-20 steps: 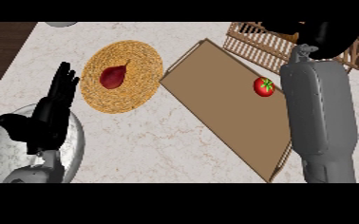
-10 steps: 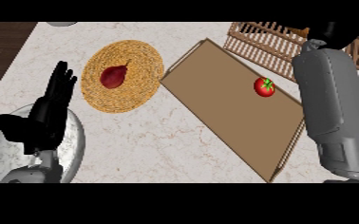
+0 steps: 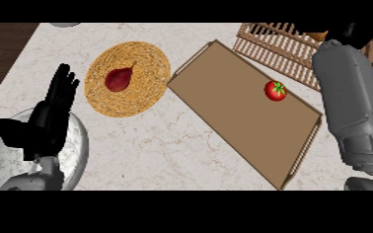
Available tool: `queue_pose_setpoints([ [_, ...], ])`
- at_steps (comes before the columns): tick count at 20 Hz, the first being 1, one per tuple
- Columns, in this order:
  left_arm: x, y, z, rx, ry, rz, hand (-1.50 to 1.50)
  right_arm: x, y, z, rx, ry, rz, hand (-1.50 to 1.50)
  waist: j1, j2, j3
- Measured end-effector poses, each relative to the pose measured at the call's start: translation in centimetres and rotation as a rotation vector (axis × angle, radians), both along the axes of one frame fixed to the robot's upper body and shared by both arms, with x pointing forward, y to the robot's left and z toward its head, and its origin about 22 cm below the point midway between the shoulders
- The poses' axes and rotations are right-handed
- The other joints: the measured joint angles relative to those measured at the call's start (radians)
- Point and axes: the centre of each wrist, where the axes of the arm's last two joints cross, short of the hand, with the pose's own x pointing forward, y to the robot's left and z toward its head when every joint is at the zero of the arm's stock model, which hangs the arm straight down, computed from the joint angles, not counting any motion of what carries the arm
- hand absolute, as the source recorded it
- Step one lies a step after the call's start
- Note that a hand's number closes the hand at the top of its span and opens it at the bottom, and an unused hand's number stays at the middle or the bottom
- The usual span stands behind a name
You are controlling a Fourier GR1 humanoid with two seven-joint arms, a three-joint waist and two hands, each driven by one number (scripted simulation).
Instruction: Pick the croissant from the tray and place it in the tiered shelf
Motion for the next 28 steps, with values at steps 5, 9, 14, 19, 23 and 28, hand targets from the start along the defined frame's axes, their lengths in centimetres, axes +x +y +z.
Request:
queue_pose_setpoints([
  [5, -0.1, 0.1, 0.2, 0.002, 0.004, -0.004, 0.00, 0.5, -0.2, -0.1, 0.019, -0.052, 0.040, -1.50, -0.001, -0.001, 0.000],
  [9, 0.0, 0.2, 0.2, 0.002, 0.005, 0.003, 0.00, 0.6, -0.7, 1.4, 0.025, -0.144, 0.069, -1.50, -0.004, -0.002, 0.000],
  [14, 0.0, 0.4, 0.0, 0.005, 0.009, 0.011, 0.00, -0.1, -1.4, 3.4, 0.046, -0.263, 0.032, -1.50, -0.016, -0.007, -0.001],
  [19, -0.1, 0.8, 0.4, 0.005, 0.018, 0.033, 0.00, -2.3, -3.2, 5.0, 0.076, -0.320, -0.065, -1.50, -0.035, -0.015, -0.002],
  [23, -0.6, 1.0, 0.4, 0.005, 0.022, 0.047, 0.00, -5.4, -4.8, 5.8, 0.104, -0.328, -0.126, -1.50, -0.050, -0.020, -0.002],
  [28, -0.9, 1.3, 0.2, 0.004, 0.024, 0.061, 0.00, -11.2, -6.5, 6.1, 0.123, -0.338, -0.153, -1.50, -0.059, -0.021, -0.002],
])
